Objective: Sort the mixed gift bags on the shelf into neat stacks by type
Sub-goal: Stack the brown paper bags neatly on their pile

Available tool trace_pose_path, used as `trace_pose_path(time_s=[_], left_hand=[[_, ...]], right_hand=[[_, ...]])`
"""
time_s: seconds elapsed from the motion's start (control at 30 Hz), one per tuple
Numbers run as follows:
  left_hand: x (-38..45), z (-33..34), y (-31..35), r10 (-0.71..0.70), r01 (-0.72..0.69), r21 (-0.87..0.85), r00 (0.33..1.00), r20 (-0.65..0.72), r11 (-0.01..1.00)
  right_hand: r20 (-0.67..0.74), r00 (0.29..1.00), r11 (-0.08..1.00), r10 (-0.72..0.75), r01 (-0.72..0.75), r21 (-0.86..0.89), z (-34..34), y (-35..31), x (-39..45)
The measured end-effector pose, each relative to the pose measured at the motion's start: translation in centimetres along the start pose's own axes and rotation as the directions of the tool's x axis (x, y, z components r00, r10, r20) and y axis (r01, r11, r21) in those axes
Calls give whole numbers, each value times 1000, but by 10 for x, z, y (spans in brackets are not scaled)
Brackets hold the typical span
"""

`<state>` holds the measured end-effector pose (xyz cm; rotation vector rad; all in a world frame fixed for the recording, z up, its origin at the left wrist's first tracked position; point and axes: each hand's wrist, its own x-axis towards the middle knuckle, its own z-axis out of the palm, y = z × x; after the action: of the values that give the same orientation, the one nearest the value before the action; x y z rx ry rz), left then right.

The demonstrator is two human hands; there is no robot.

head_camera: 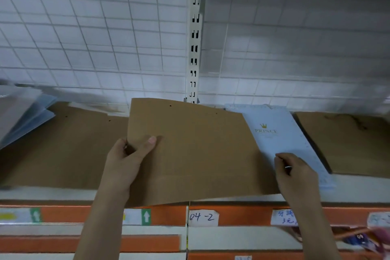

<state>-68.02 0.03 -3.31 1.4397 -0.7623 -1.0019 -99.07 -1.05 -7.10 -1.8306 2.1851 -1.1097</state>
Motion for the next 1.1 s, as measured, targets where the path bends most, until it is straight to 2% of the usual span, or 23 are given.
trace_pose_path(time_s=[0.27, 0.47, 0.63, 0.8, 0.93, 1.1], left_hand=[[10, 29, 4, -15, 18, -90, 999, 38, 996], [-8, 88, 7, 25, -21, -61, 997, 67, 998], [-33, 166, -4, 100, -101, 14, 993, 61, 995], [-67, 278, -20, 188, -190, 58, 981, 46, 980], [-99, 371, -31, 260, -273, 182, 961, 95, 945], [-105, 436, -46, 314, -335, 359, 942, 118, 871]], right_hand=[[-31, 997, 998, -64, 65, 10, -14, 4, 17], [-31, 999, 996, -17, 20, 91, -47, 43, 32], [-58, 998, 999, -12, 14, 43, -81, 113, 59], [-59, 998, 1000, -13, 13, -10, -135, 207, 98], [-73, 995, 996, 70, -74, -46, -175, 286, 127], [2, 979, 976, 202, -201, -87, -188, 339, 153]])
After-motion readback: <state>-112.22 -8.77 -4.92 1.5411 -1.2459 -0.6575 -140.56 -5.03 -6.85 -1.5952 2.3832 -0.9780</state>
